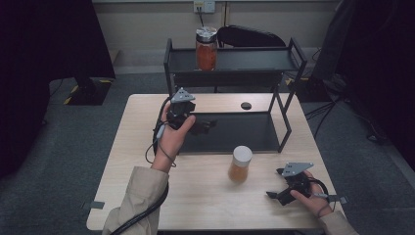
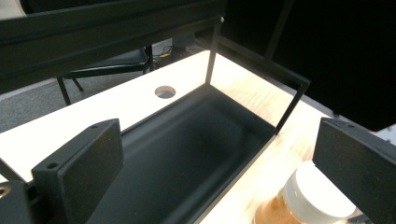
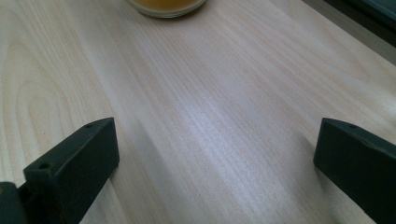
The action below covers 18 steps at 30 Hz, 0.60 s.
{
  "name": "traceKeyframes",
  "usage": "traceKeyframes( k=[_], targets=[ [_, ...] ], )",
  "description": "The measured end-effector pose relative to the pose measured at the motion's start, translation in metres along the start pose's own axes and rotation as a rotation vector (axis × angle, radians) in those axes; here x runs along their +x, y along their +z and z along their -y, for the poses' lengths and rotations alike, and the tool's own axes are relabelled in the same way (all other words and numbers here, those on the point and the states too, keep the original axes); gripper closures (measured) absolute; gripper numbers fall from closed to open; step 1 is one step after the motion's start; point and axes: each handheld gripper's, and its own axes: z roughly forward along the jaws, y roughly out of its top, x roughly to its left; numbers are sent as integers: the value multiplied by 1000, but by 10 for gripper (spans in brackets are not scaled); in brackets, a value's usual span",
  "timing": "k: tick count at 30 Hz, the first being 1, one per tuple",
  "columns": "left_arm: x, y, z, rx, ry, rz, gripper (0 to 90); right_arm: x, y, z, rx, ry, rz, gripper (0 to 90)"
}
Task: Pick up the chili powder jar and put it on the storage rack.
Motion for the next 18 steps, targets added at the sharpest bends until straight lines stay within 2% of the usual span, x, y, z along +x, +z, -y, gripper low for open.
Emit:
traceKeyframes(
  k=[7,13,18],
  targets=[
    [-1,8,13,6,3,36,13,0,0,0,1,0,0,0],
    [-3,16,23,47,13,42,13,0,0,0,1,0,0,0],
    [-1,20,34,58,7,51,14,0,0,0,1,0,0,0]
  ],
)
